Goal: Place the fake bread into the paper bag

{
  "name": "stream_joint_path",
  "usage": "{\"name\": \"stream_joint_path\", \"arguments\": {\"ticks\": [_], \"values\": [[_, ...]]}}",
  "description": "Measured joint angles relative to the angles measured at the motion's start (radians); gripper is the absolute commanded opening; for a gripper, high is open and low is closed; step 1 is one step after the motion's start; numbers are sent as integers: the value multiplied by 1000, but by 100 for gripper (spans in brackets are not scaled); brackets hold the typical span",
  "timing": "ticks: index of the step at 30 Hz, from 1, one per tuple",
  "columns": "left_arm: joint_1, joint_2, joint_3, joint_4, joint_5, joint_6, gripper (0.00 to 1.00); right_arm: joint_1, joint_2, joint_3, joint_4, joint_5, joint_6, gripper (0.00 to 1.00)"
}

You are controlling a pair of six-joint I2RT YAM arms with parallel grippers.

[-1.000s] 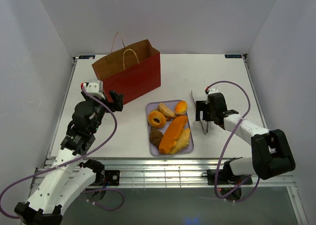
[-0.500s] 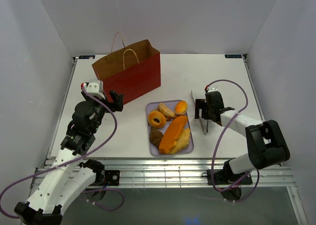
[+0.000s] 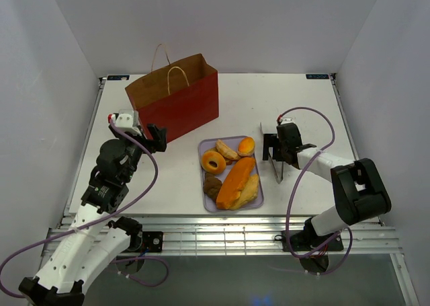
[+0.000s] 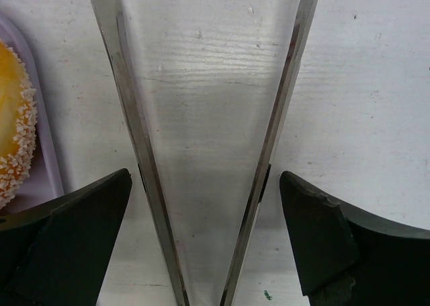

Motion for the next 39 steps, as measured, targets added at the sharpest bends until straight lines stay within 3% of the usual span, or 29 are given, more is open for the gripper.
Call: {"name": "stream_joint_path", "arguments": {"ticks": [20,39], "values": [[0,-8,0,-2,-15,0,98,0,33,20,-25,21,14,74],[-2,-14,0,-3,-20,0,98,11,-51,68,-148,8,2,73]]}}
